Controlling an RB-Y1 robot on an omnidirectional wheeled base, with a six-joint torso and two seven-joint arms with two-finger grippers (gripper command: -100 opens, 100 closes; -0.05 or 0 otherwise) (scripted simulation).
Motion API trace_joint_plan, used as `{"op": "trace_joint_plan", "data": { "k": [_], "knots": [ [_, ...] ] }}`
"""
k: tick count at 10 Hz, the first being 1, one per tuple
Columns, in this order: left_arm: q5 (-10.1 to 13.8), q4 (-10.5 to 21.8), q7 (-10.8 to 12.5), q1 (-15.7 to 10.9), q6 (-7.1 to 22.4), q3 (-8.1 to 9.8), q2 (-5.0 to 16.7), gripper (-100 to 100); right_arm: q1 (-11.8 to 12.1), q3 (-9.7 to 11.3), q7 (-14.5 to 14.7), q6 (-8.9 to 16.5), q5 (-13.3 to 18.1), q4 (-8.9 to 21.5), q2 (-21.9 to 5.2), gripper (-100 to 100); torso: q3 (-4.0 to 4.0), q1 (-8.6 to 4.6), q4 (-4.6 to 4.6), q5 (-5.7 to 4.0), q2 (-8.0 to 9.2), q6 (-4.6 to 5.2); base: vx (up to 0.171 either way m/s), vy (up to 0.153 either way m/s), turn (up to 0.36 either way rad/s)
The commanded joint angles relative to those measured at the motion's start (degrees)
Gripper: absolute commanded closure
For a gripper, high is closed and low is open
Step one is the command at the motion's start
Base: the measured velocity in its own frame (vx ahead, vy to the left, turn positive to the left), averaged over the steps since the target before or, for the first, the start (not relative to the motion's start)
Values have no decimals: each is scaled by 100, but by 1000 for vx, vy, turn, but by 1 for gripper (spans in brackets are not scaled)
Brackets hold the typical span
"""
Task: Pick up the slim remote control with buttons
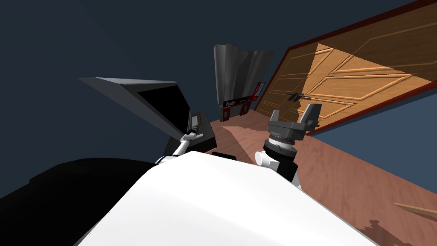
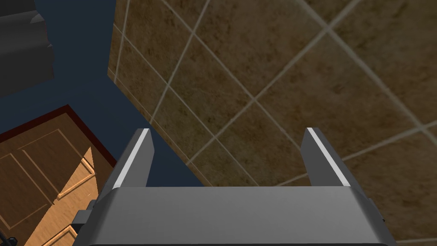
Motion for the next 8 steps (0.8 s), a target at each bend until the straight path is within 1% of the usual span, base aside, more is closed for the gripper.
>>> {"op": "trace_joint_plan", "data": {
  "k": [1,8],
  "knots": [
    [17,33,7,-10,3,-4,16,-100,0,0,0,0,0,0,0,0,0,0,0,0,0,0,0,0,0],
    [17,33,7,-10,3,-4,16,-100,0,0,0,0,0,0,0,0,2,-1,1,-1,4,0,0,4,1]
  ]
}}
